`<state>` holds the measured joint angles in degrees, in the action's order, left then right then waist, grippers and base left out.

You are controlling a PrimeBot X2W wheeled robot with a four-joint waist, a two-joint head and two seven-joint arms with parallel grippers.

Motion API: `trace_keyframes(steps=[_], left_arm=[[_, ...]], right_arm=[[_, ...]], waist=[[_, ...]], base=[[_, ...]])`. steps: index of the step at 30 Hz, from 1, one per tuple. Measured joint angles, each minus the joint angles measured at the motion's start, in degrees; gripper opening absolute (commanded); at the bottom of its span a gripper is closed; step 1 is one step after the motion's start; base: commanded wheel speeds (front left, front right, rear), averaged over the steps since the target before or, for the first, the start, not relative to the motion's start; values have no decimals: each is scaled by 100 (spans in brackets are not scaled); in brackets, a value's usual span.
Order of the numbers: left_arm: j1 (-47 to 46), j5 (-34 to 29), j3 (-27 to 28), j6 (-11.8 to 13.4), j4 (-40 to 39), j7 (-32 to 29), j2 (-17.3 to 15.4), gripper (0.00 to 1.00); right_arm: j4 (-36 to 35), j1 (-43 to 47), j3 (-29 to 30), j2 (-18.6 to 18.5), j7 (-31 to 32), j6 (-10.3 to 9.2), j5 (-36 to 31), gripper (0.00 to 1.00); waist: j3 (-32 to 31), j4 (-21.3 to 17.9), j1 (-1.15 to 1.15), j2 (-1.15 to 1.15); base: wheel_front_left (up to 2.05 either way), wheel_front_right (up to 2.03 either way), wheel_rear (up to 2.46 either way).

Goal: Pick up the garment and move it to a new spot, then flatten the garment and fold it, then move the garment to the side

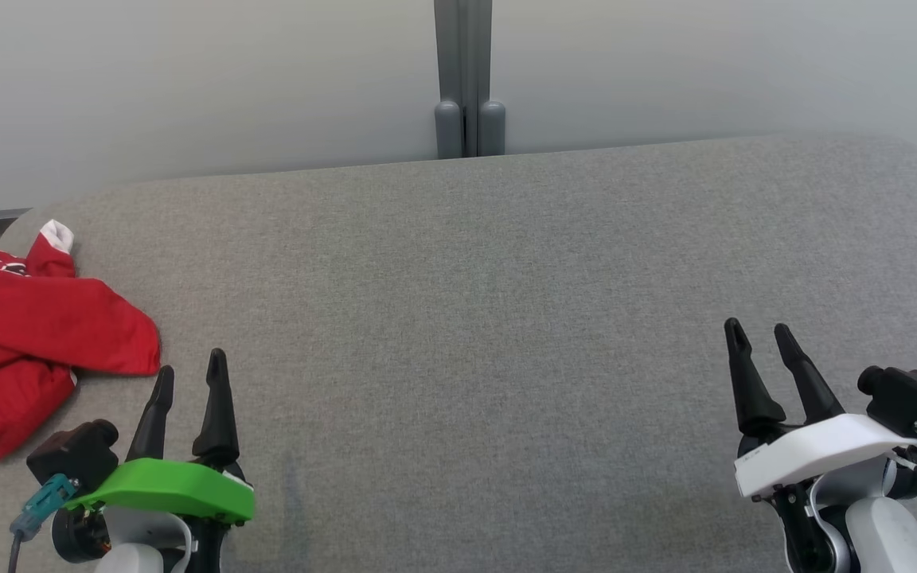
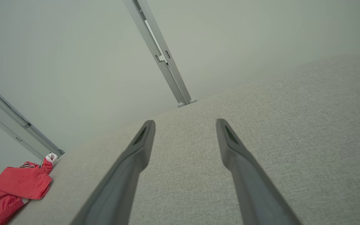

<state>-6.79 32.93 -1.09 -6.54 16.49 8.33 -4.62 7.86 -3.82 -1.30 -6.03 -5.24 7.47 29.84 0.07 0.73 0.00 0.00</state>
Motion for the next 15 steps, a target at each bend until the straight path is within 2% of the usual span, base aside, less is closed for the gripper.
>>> trace_keyframes(steps=[15], left_arm=[[-67, -808, -47, 12, 187, 216, -3, 100]], right_arm=[[-69, 14, -67, -3, -121, 0, -744, 100]], waist=[[18, 42, 0, 0]], base=[[0, 0, 0]])
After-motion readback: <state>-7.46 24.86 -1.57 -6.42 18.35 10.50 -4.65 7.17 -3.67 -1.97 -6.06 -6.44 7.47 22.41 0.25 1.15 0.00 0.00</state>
